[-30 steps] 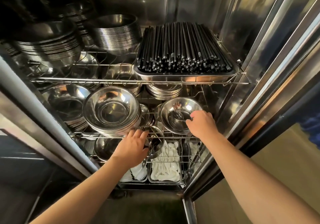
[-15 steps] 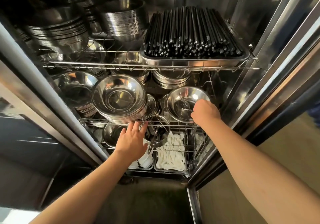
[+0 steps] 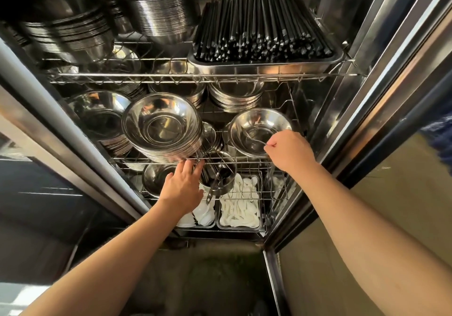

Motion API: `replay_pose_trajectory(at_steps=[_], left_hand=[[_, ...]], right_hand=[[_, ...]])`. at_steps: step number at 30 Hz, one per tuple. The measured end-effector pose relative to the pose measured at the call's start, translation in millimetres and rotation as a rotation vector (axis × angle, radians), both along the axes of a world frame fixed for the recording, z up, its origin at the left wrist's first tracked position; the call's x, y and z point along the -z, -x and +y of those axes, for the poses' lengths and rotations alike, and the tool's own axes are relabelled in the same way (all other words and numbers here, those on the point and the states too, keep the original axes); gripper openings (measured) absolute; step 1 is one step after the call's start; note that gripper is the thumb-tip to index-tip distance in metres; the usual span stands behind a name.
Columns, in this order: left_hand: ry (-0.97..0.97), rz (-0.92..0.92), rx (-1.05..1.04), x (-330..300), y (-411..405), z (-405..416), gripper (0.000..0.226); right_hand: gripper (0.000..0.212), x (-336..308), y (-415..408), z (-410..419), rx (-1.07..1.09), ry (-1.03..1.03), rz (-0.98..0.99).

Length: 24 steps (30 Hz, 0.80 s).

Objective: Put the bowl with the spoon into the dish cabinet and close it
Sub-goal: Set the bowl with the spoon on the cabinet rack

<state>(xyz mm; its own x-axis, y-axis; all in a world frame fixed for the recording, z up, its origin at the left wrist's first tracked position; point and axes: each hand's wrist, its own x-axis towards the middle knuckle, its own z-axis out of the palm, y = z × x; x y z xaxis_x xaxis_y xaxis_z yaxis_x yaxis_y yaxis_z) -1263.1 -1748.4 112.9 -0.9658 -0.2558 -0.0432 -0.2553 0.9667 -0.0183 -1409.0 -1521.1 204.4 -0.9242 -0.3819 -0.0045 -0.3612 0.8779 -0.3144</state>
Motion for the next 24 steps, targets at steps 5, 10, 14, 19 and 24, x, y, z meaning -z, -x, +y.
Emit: replay_pose_trajectory(at_steps=[5, 10, 14, 19, 24], left_hand=[[-0.013, 0.020, 0.002, 1.2, 1.3, 0.8, 0.089], [-0.024, 0.052, 0.016, 5.1, 1.4, -0.6, 0.089], [-0.032, 0.054, 0.013, 8.0, 2.2, -2.8, 0.088], [-0.037, 0.055, 0.023, 7.9, 0.9, -3.6, 0.087], [-0.058, 0.056, 0.022, 7.3, 0.3, -3.3, 0.087]], right_hand=[[0.020, -12.5, -25.5, 8.9, -0.127, 0.186, -0.099], [0.014, 0.2, -45.5, 15.3, -0.219, 0.218, -0.281], [0.022, 27.5, -51.4, 14.0, -0.248, 0.165, -0.430], [0.018, 72.5, -46.1, -4.4, -0.163, 0.165, -0.590], [0.028, 114.5, -35.7, -32.6, 0.023, 0.173, -0.708]])
